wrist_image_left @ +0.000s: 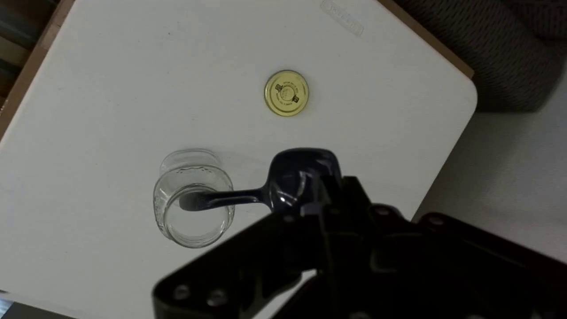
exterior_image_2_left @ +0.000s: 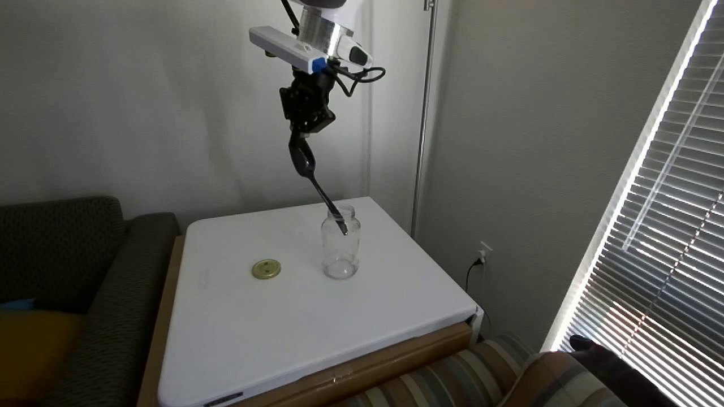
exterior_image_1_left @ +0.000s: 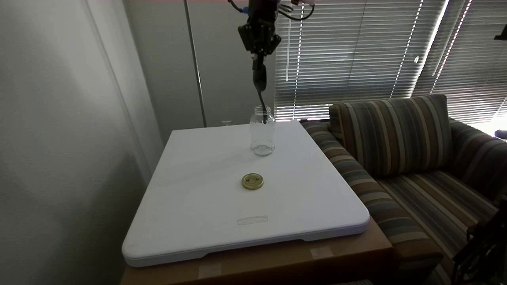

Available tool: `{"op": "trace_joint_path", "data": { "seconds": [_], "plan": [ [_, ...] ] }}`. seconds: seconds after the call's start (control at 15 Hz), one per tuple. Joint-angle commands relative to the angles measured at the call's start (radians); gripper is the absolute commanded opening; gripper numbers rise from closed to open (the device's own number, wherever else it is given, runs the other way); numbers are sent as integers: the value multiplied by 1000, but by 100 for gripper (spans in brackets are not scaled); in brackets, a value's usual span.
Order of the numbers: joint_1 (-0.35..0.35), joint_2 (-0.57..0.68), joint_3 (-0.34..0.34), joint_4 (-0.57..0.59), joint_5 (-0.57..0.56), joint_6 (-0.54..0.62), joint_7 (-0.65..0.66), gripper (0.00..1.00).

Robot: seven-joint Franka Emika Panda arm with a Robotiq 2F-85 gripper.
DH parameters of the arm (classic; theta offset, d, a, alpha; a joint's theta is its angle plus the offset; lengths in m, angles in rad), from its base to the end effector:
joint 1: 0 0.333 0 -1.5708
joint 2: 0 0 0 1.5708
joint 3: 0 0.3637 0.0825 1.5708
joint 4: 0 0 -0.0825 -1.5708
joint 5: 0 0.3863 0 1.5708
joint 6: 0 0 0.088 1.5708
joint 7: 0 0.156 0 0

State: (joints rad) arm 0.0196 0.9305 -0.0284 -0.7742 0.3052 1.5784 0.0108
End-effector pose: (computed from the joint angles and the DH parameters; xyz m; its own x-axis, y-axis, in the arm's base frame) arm 0.8033 0.0493 0.3547 0.9916 -0.0129 -0.1290 -0.0483 -0.9603 -0.2746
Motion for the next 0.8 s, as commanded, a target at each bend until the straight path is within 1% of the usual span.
{"op": "trace_joint_path", "data": {
  "seconds": [0.0, 0.33, 0.73],
  "plan": [
    [-15, -14, 7, -76, 34, 63, -5, 2],
    [-10, -12, -1, -158, 25, 128, -3, 2],
    [-22, -14, 13, -253, 55, 199, -17, 2]
  ]
}}
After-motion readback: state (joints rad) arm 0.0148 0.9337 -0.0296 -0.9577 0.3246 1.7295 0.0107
